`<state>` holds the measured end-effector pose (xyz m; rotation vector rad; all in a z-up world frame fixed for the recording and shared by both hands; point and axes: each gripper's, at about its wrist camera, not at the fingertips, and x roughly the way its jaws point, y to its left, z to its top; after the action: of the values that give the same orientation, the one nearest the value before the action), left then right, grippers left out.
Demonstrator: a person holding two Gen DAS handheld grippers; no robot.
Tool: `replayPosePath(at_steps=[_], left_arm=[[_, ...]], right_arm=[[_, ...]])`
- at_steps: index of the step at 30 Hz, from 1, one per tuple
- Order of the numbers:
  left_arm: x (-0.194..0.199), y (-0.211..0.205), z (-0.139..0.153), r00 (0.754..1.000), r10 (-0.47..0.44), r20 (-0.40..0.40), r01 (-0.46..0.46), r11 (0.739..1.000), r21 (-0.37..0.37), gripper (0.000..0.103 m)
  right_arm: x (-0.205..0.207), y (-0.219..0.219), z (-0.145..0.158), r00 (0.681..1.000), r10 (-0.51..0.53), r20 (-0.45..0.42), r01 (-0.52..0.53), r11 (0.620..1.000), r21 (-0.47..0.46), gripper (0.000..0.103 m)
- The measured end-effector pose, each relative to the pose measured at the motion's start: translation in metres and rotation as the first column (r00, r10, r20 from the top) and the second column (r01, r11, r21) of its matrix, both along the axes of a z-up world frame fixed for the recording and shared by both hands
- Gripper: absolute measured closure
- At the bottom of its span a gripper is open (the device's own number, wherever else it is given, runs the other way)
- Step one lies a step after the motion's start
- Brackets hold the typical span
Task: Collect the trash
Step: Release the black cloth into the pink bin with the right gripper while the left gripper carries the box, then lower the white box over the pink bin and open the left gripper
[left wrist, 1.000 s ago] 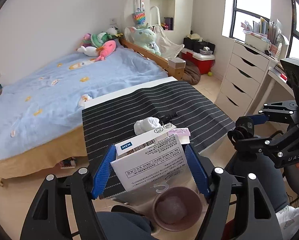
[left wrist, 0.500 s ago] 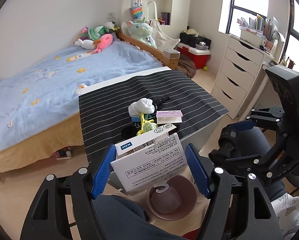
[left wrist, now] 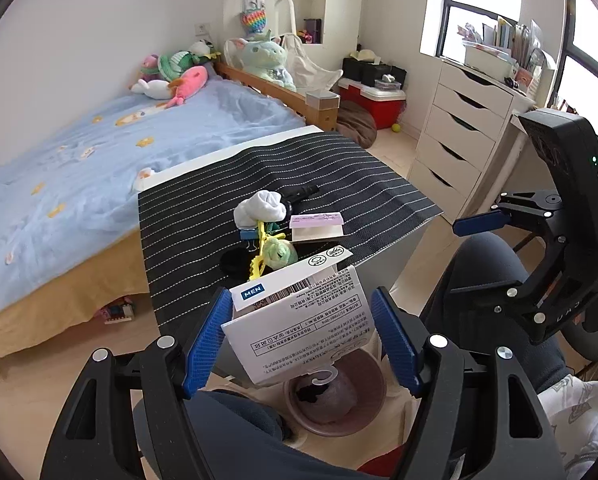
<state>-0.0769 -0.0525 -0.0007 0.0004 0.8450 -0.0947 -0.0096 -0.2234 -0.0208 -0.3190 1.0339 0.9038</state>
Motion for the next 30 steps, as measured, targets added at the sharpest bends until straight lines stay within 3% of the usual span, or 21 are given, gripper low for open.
replayPosePath(at_steps=[17, 18, 21, 30], left_arm=[[0.007, -0.031, -0.002, 0.994, -0.102, -0.025, 0.102, 0.995, 0.007, 0.033], [0.008, -0.032, -0.003, 0.994, -0.107, -0.029, 0.107, 0.994, 0.005, 0.032], [0.008, -0.034, -0.004, 0.992, -0.121, -0.025, 0.121, 0.993, -0.006, 0.015], [0.009, -0.029, -0.009, 0.996, -0.087, -0.031, 0.086, 0.996, -0.021, 0.008]], right_arm=[[0.014, -0.034, 0.016, 0.995, -0.090, 0.037, 0.089, 0.996, 0.030, 0.010], [0.015, -0.035, 0.017, 0.995, -0.092, 0.038, 0.091, 0.995, 0.031, 0.010], [0.016, -0.037, 0.017, 0.995, -0.093, 0.037, 0.092, 0.995, 0.036, 0.010], [0.016, -0.036, 0.016, 0.996, -0.087, 0.031, 0.086, 0.996, 0.035, 0.009]])
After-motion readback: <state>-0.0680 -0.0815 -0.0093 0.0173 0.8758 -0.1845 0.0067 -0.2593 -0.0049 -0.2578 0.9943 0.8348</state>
